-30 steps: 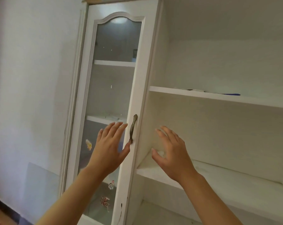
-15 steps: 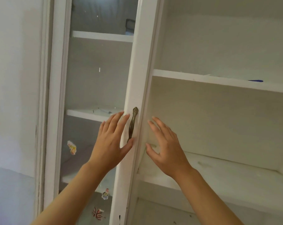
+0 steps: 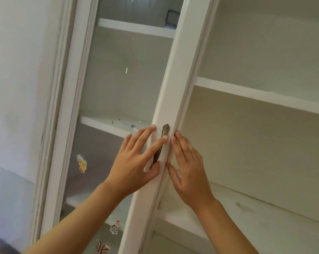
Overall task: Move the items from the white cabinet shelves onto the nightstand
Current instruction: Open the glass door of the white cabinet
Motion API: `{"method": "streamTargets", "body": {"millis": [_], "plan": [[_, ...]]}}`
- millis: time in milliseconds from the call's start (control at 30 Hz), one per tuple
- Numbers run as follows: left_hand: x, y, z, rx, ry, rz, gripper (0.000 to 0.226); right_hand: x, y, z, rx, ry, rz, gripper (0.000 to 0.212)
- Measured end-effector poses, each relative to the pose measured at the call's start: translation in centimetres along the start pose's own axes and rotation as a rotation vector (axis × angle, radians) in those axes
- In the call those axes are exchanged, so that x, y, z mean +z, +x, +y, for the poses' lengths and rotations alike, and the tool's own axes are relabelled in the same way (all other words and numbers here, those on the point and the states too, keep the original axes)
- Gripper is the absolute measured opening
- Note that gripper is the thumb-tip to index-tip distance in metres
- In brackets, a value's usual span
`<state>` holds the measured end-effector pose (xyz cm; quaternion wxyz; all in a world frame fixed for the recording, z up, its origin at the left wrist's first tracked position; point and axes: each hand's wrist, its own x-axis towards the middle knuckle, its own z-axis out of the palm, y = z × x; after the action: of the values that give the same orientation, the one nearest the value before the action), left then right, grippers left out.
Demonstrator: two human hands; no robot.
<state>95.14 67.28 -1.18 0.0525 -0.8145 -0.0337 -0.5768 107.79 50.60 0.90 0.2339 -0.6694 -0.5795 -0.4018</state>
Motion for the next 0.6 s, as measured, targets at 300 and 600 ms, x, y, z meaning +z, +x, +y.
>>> {"method": "streamTargets", "body": {"millis": [300, 600], "plan": [[1.0, 0.2, -0.1, 0.006, 0.041, 0.075, 0.068, 1.6, 0.1, 1.6, -0.064, 0.046, 0.024, 0.078], [0.8, 0.6, 0.8, -0.024, 0.024, 0.057, 0.068, 2.5, 0.0, 1.9, -0.055, 0.136, 0.041, 0.076]]}}
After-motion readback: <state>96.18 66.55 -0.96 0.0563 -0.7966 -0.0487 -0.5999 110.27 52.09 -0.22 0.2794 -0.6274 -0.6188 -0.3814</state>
